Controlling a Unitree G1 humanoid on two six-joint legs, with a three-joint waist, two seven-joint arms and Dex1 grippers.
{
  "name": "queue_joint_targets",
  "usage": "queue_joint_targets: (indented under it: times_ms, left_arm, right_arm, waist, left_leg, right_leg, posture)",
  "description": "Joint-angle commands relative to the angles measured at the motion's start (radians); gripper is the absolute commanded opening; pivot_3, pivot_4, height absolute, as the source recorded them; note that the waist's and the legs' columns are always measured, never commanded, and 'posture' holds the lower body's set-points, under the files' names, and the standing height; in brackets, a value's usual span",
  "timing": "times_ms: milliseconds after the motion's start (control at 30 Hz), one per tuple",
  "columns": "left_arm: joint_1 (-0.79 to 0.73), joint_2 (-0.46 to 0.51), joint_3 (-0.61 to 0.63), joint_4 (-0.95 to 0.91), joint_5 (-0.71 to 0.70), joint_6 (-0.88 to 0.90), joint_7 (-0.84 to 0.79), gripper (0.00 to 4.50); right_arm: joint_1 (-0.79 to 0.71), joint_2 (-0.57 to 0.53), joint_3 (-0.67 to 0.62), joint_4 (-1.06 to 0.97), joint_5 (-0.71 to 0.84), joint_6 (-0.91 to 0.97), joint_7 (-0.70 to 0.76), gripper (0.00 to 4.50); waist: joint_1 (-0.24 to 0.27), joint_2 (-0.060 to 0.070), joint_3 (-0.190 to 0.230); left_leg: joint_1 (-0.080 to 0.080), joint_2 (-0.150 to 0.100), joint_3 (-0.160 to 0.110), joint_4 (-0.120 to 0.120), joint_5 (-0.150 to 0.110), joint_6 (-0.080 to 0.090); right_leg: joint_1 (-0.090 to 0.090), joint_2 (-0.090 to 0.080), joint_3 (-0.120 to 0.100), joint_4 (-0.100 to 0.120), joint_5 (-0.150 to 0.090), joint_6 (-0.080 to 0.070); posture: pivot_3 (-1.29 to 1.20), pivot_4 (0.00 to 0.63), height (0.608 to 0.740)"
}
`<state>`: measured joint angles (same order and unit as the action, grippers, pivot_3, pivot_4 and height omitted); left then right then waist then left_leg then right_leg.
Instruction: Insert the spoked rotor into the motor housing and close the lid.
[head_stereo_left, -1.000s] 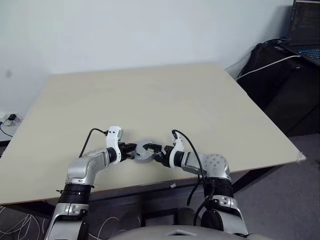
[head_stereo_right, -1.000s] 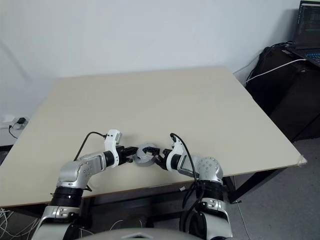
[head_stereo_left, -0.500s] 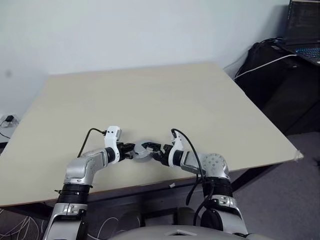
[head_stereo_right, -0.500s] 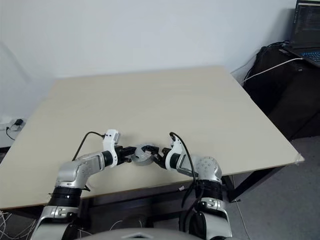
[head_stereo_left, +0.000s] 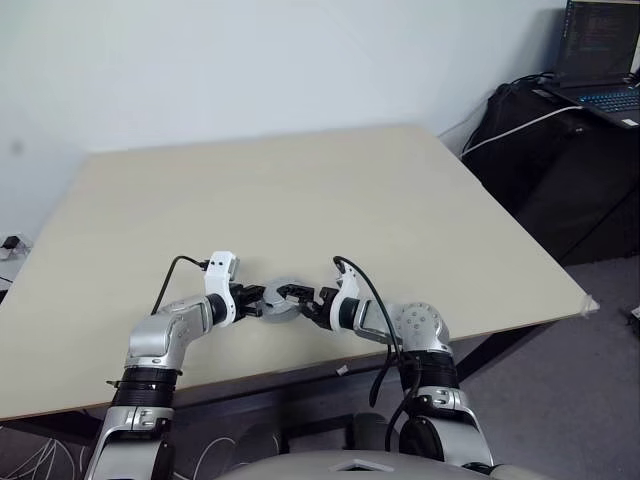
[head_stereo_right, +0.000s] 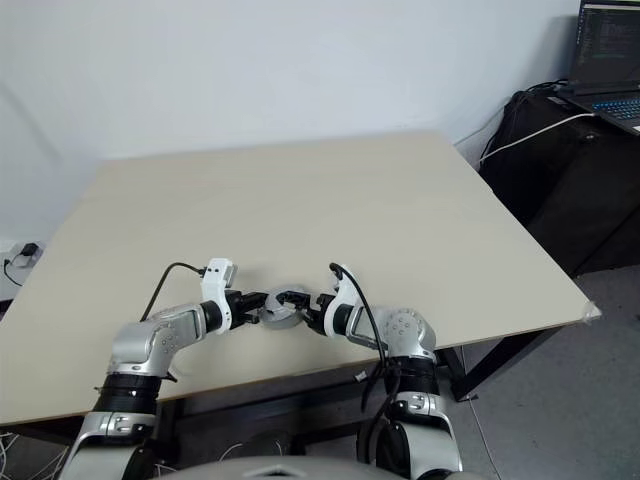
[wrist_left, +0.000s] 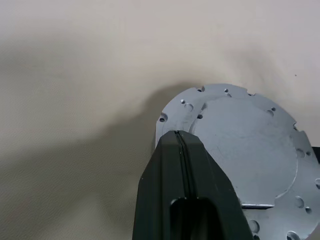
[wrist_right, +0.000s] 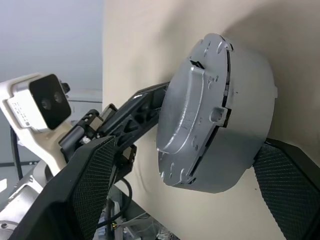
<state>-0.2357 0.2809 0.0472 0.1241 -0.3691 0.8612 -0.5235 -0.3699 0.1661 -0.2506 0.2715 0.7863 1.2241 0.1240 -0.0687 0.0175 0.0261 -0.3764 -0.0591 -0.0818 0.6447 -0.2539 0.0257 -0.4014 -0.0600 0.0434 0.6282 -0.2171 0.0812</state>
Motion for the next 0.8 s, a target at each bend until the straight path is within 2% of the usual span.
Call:
queue_joint_targets:
  times_ms: [33, 167, 200, 267, 433, 533, 800]
  left_arm:
    - [0.003, -0.020, -0.035, -0.004, -0.013, 0.012, -0.019, 0.00]
    - [0.001, -0.022, -0.036, -0.002, -0.013, 0.011, -0.020, 0.00]
    - [0.001, -0.023, -0.036, -0.002, -0.012, 0.011, -0.020, 0.00]
    - [0.002, -0.024, -0.036, -0.002, -0.012, 0.010, -0.020, 0.00]
    - [0.004, -0.025, -0.033, -0.005, -0.010, 0.013, -0.021, 0.00]
    - [0.007, -0.027, -0.030, -0.005, -0.007, 0.014, -0.022, 0.00]
    - [0.007, -0.030, -0.027, -0.007, -0.006, 0.011, -0.023, 0.00]
  right_arm:
    - [-0.049, 0.097, 0.021, 0.005, 0.035, -0.005, 0.021, 4.46]
    - [-0.062, 0.106, -0.004, 0.027, 0.053, -0.022, 0.027, 4.46]
    - [-0.065, 0.107, -0.007, 0.032, 0.055, -0.024, 0.028, 4.29]
    - [-0.067, 0.110, -0.012, 0.038, 0.061, -0.026, 0.028, 3.85]
    - [-0.068, 0.115, -0.023, 0.041, 0.065, -0.024, 0.024, 2.22]
    - [-0.066, 0.115, -0.023, 0.038, 0.068, -0.024, 0.019, 1.40]
    - [-0.055, 0.111, -0.024, 0.022, 0.076, -0.008, 0.002, 1.31]
  waist:
    - [0.000, 0.000, 0.000]
    - [0.000, 0.000, 0.000]
    - [0.000, 0.000, 0.000]
    - [0.000, 0.000, 0.000]
    - [0.000, 0.000, 0.000]
    - [0.001, 0.000, 0.000]
    - [0.001, 0.000, 0.000]
  left_leg:
    - [0.000, 0.000, 0.000, 0.000, 0.000, 0.000]
    - [0.000, 0.000, 0.000, 0.000, 0.000, 0.000]
    - [0.000, 0.000, 0.000, 0.000, 0.000, 0.000]
    - [0.001, 0.000, 0.000, 0.000, 0.000, 0.000]
    - [0.000, 0.000, 0.000, 0.000, 0.001, 0.001]
    - [0.000, 0.000, 0.000, -0.001, 0.001, 0.002]
    - [0.000, 0.000, 0.000, 0.000, 0.001, 0.001]
  right_leg:
    - [0.000, 0.000, 0.000, 0.000, 0.000, 0.000]
    - [0.000, 0.000, 0.000, 0.000, 0.000, 0.000]
    - [0.000, 0.000, 0.000, 0.000, 0.000, 0.000]
    - [0.000, 0.000, 0.000, 0.000, 0.000, 0.000]
    - [0.000, 0.000, 0.000, 0.000, 0.000, 0.000]
    - [-0.001, 0.000, 0.000, 0.000, 0.001, -0.002]
    - [0.000, 0.000, 0.000, 0.000, 0.000, 0.000]
  posture:
    - [0.00, 0.000, 0.740]
    - [0.00, 0.000, 0.740]
    - [0.00, 0.000, 0.740]
    - [0.00, 0.000, 0.740]
    - [0.00, 0.000, 0.740]
    - [0.00, 0.000, 0.740]
    - [0.00, 0.000, 0.740]
